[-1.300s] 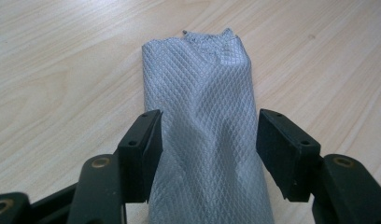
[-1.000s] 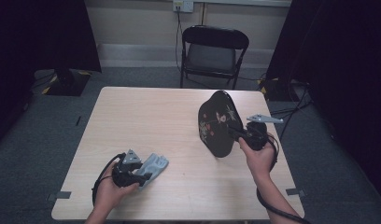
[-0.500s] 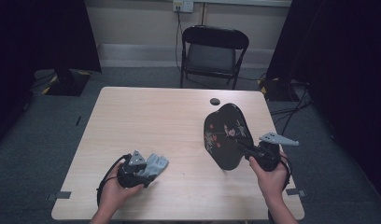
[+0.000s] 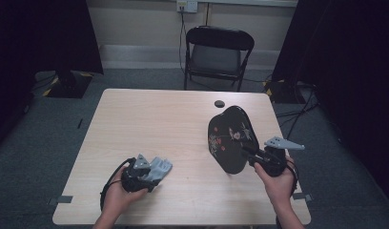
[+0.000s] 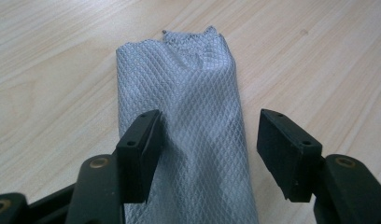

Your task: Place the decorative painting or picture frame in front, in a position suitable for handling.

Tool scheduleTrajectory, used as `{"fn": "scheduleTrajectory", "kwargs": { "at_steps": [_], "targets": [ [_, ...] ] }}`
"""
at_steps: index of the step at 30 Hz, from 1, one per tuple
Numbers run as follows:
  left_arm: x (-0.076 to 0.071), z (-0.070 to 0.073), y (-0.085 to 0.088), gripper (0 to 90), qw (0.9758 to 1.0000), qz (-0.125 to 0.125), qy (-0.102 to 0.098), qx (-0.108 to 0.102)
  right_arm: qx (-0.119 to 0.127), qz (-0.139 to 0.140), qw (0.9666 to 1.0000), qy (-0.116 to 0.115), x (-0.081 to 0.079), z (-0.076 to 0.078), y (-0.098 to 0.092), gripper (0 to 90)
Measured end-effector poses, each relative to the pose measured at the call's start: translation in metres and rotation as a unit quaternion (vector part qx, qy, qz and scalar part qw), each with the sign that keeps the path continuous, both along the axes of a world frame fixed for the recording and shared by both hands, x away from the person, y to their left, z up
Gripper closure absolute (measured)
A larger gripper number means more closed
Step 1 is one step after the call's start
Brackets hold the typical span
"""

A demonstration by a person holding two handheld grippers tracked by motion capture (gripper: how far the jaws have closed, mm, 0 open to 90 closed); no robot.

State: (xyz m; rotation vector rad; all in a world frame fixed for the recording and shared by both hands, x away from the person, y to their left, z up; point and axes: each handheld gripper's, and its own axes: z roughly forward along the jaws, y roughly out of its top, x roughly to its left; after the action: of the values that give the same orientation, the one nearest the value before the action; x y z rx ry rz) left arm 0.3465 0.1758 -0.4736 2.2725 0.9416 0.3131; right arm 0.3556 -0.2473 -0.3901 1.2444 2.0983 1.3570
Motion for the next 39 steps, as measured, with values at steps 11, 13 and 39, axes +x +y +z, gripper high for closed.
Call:
{"fn": "scheduleTrajectory", "kwargs": {
  "at_steps": [11,13,39],
  "targets": [
    [0.000,0.001,0.000,39.8,1.0000,0.002,0.002,-0.002,-0.027,0.028,0.9992,0.013,-0.006,-0.031,-0.005,54.5],
    [0.000,0.001,0.000,39.8,1.0000,0.001,0.004,-0.002,-0.023,0.033,0.9991,0.014,-0.006,-0.036,-0.006,54.7],
    [0.002,0.006,-0.003,40.7,0.9999,-0.014,0.002,-0.001,-0.023,0.034,0.9989,0.023,-0.015,-0.058,-0.004,75.7]
  ]
}}
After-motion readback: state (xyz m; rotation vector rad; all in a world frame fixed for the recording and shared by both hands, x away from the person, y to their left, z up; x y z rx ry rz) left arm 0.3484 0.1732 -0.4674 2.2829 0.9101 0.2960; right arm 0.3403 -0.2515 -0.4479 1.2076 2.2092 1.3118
